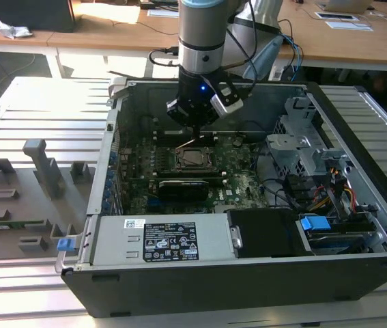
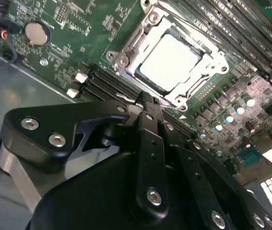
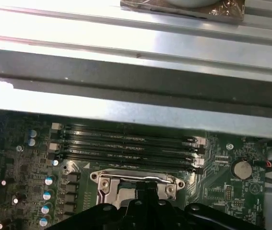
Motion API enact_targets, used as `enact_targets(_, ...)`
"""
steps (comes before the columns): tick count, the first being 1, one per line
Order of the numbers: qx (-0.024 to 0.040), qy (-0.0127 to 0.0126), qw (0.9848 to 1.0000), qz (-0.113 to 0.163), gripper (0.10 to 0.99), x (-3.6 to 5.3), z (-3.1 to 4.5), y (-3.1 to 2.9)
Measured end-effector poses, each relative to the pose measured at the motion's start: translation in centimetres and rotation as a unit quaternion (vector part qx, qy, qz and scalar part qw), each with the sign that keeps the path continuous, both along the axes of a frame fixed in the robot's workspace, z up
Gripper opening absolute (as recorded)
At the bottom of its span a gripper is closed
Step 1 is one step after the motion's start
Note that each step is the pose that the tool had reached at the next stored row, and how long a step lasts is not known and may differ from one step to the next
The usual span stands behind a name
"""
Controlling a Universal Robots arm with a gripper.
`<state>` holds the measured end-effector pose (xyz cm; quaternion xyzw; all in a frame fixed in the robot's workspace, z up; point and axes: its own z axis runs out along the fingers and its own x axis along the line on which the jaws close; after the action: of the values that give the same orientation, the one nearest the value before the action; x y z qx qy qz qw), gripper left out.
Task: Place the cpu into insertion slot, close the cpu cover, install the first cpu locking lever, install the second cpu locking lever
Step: 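Install the first cpu locking lever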
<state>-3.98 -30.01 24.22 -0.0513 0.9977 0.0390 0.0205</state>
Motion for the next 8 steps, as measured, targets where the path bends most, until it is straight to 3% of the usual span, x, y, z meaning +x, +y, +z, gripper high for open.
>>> enact_targets(3,-0.0026,-0.0001,1.0,0.0,0.106,-0.17,-0.51,0.72)
enact_targets(8,-0.0055,-0.0001,1.0,0.0,0.106,-0.63,-1.17,1.29)
